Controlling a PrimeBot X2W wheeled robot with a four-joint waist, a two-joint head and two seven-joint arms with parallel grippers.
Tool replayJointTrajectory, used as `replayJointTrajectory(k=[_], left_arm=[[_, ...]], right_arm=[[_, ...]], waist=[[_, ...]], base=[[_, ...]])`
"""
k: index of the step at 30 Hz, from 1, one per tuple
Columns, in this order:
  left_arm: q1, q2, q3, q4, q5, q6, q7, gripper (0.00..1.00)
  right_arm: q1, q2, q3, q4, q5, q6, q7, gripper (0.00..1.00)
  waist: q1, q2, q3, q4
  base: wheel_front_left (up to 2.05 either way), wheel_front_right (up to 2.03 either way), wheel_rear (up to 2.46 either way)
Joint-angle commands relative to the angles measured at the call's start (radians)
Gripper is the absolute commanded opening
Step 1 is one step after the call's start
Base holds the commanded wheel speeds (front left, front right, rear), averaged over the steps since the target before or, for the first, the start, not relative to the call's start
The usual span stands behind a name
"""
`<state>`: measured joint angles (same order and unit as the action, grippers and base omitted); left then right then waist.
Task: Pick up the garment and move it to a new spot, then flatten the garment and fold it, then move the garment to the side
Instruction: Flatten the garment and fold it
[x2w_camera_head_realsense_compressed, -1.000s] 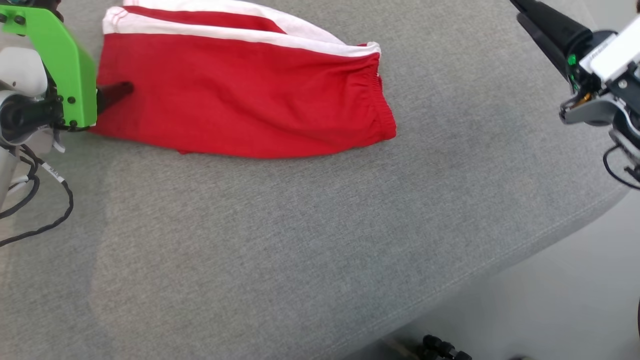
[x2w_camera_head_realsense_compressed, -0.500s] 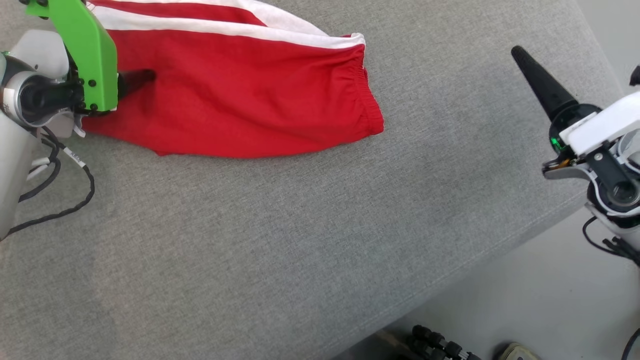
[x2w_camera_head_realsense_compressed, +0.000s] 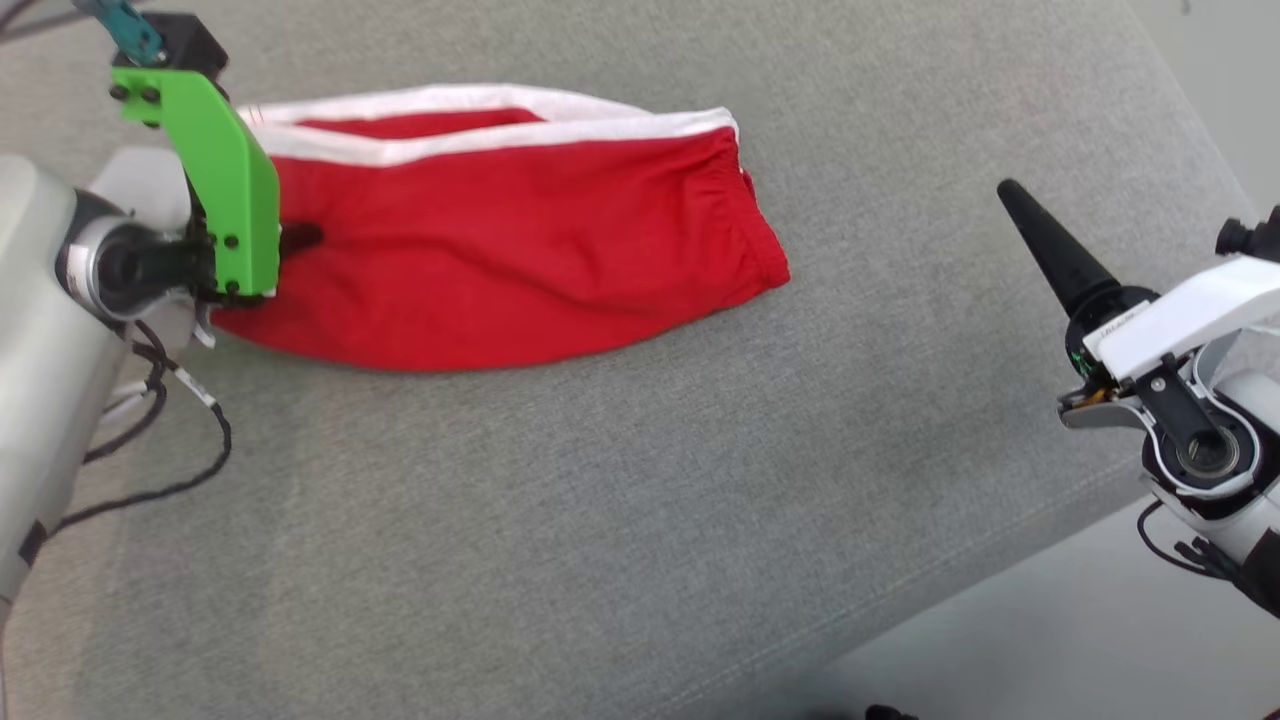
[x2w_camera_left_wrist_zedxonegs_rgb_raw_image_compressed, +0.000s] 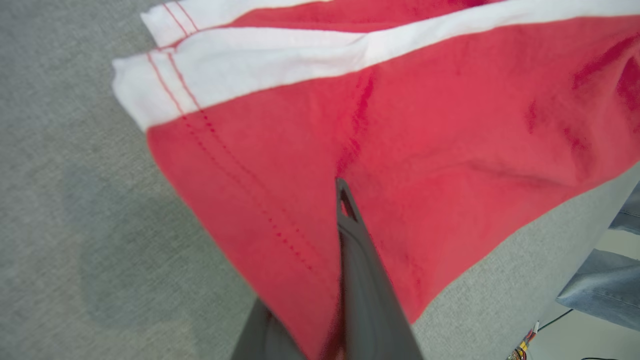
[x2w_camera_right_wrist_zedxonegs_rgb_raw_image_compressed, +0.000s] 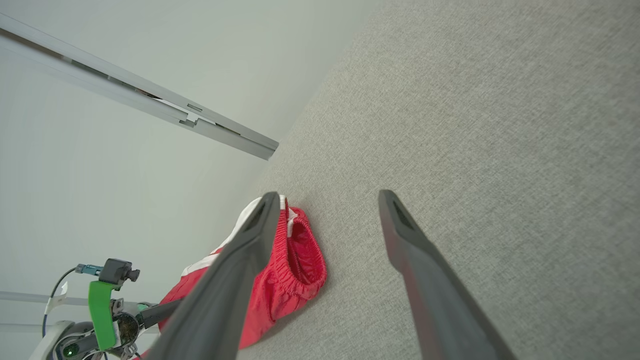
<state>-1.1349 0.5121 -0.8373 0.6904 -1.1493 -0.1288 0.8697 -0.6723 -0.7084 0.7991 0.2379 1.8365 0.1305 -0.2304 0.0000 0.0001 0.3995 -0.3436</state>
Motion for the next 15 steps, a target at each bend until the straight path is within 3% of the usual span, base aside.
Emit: replayJointTrajectory(k=[1, 5, 11, 12, 13, 14, 15], left_arm=[[0.043, 0.008, 0.003, -0.01, -0.023, -0.003, 0.007, 0.0], [0.124, 0.032, -0.007, -0.056, -0.054, -0.003, 0.021, 0.0], [0.251, 0.045, -0.008, -0.093, -0.074, 0.005, -0.039, 0.0], [0.267, 0.042, -0.009, -0.094, -0.069, 0.006, -0.059, 0.27], [0.279, 0.038, -0.01, -0.094, -0.065, 0.006, -0.075, 0.92], [0.292, 0.031, -0.006, -0.093, -0.066, 0.006, -0.095, 1.0], [0.3, 0.026, -0.001, -0.093, -0.069, 0.006, -0.113, 1.0]], right_arm=[[0.025, -0.004, 0.003, 0.009, 0.003, 0.0, 0.003, 1.0], [0.057, -0.01, 0.008, 0.02, 0.009, 0.0, 0.004, 1.0], [0.089, -0.019, 0.008, 0.007, 0.021, 0.0, 0.003, 1.0], [0.093, -0.02, 0.009, 0.004, 0.02, 0.0, 0.002, 1.0], [0.097, -0.021, 0.009, 0.003, 0.019, 0.0, 0.001, 1.0], [0.1, -0.025, 0.011, 0.001, 0.017, 0.0, -0.001, 1.0], [0.101, -0.028, 0.012, -0.001, 0.013, 0.0, -0.002, 1.0]], waist=[[0.0, -0.0001, -0.088, 0.066], [0.0, -0.0001, -0.144, 0.099], [0.0, -0.0001, -0.185, 0.138], [0.0, -0.0001, -0.19, 0.144], [0.0, -0.0001, -0.193, 0.149], [0.0, -0.0001, -0.198, 0.156], [0.0, -0.0001, -0.202, 0.161]], base=[[0.0, 0.0, 0.0], [0.0, 0.0, 0.0], [0.0, 0.0, 0.0], [0.0, 0.0, 0.0], [0.0, 0.0, 0.0], [0.0, 0.0, 0.0], [0.0, 0.0, 0.0]])
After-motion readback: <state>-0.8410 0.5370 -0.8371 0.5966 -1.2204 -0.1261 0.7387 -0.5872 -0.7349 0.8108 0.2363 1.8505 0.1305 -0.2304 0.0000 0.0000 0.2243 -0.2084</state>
